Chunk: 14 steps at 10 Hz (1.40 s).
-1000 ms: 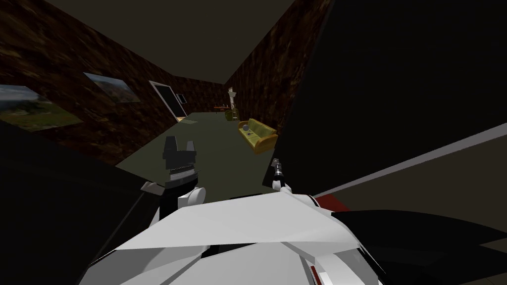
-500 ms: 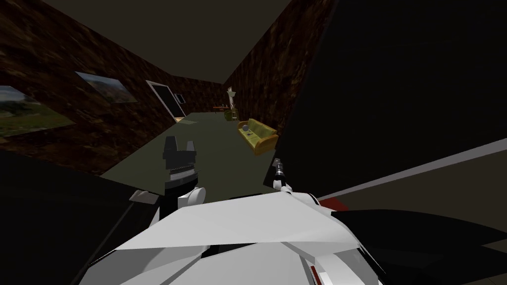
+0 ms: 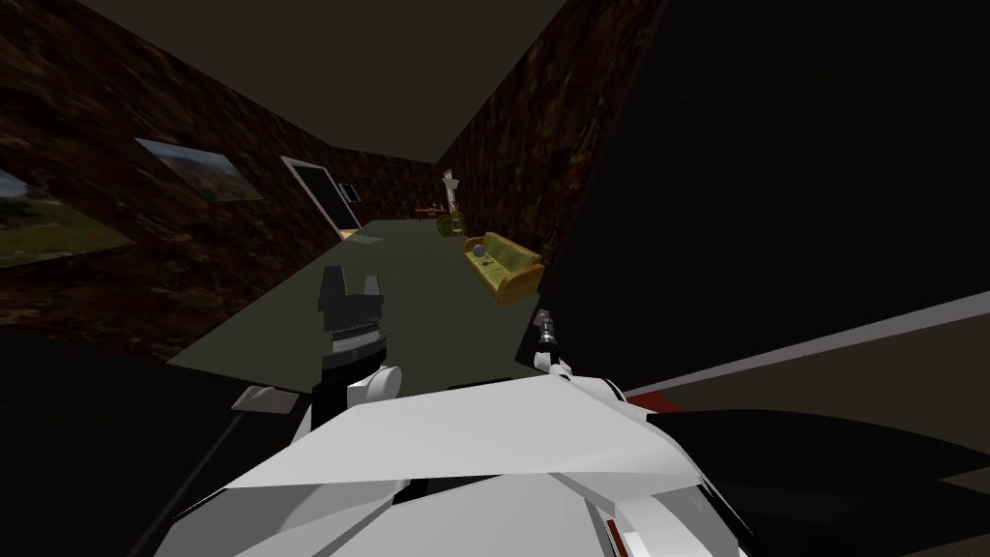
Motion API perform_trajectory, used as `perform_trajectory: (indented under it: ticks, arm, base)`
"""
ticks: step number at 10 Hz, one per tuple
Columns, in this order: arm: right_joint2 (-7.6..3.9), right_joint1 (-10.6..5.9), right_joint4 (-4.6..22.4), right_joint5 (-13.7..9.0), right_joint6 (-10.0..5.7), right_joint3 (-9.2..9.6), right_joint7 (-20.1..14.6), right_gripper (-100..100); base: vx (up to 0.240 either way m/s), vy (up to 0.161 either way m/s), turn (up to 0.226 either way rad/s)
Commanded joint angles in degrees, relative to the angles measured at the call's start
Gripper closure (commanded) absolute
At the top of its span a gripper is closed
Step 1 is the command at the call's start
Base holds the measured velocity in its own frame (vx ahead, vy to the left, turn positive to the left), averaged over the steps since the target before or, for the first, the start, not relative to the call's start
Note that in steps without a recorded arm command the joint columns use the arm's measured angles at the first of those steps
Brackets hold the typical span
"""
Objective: Push the door open
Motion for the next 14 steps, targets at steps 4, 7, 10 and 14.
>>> perform_trajectory:
  ticks: [4, 7, 10, 14]
  arm:
    - [-0.58, 0.70, -1.0, -1.7, 0.16, -2.36, 1.2, 100]
    - [-0.58, 0.70, -1.0, -1.7, 0.16, -2.36, 1.2, 100]
    - [-1.09, 0.91, -0.7, -3.1, 0.01, -4.19, 2.0, 100]
    - [-1.56, 1.15, 0.5, -3.9, -0.44, -5.31, 2.2, 100]
  base:
    - [0.186, 0.005, -0.041]
    - [0.073, 0.002, -0.009]
    - [0.157, 0.019, -0.043]
    - [0.170, 0.002, -0.039]
